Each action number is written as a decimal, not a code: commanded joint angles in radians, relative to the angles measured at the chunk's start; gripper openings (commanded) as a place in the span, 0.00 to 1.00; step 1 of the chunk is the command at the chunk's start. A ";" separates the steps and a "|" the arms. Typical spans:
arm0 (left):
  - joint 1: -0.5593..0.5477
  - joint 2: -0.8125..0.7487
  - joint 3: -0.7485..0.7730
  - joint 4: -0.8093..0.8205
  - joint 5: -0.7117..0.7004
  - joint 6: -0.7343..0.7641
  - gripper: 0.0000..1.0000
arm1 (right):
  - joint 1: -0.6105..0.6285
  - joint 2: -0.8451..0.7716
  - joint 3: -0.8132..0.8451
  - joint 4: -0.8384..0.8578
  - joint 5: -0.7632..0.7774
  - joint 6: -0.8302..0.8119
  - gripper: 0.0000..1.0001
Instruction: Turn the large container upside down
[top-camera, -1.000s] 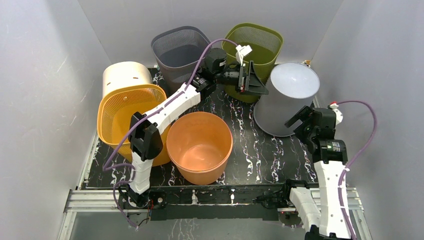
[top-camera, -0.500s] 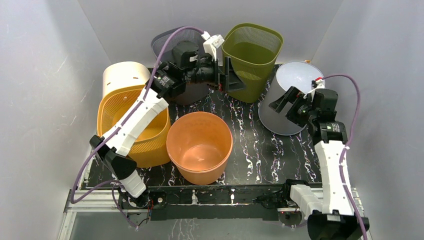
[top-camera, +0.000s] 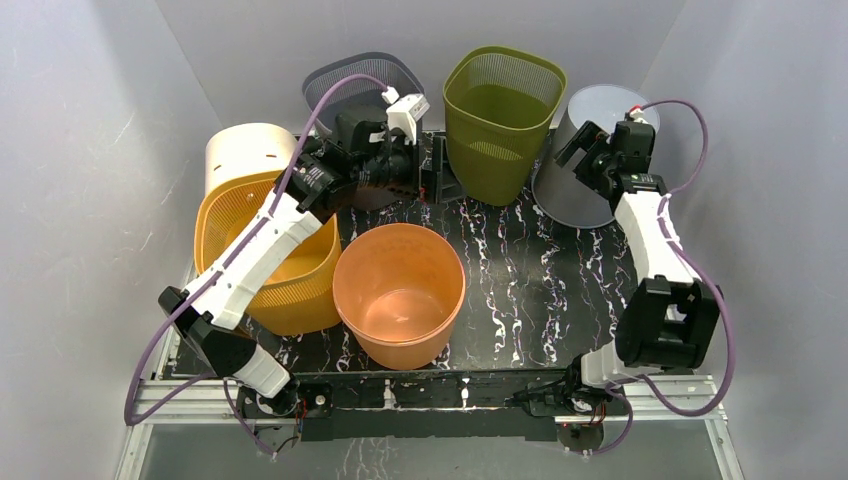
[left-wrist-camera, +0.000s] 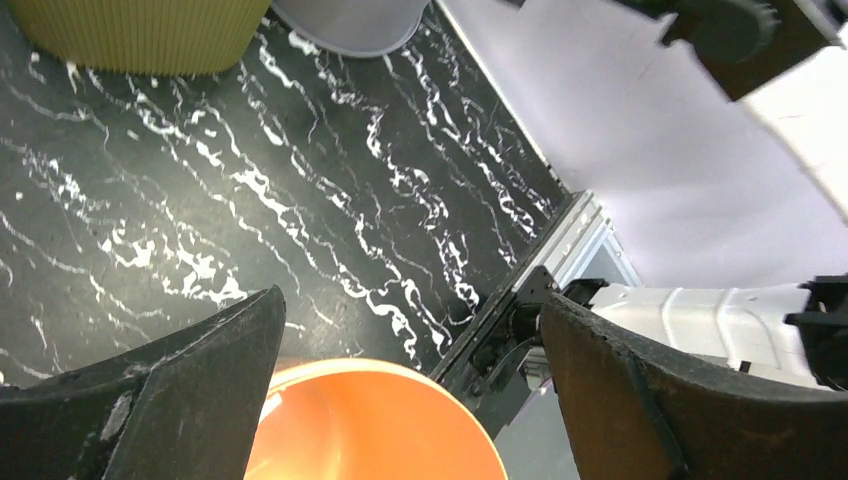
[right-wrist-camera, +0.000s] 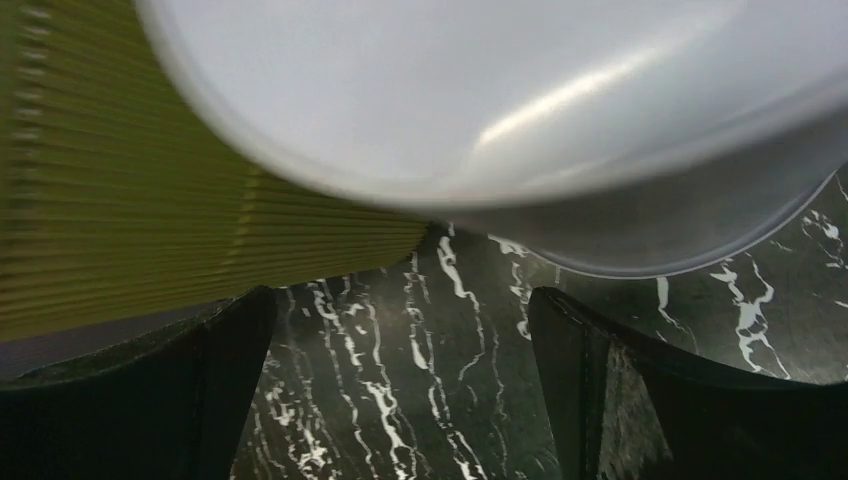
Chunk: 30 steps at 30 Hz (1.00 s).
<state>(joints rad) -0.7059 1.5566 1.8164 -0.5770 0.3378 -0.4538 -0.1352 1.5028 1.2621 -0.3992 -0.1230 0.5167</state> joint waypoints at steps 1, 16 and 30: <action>0.000 -0.072 -0.044 -0.045 -0.040 -0.008 0.98 | 0.006 -0.135 0.056 0.045 -0.107 0.004 0.98; -0.573 0.089 0.275 -0.648 -0.633 -0.134 0.98 | 0.120 -0.443 0.063 -0.389 -0.077 -0.124 0.98; -0.663 0.025 -0.062 -0.475 -0.809 -0.217 0.84 | 0.118 -0.485 0.047 -0.406 0.045 -0.083 0.98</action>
<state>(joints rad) -1.3655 1.6459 1.8217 -1.1072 -0.3962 -0.6735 -0.0143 1.0462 1.2884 -0.8143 -0.1162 0.4358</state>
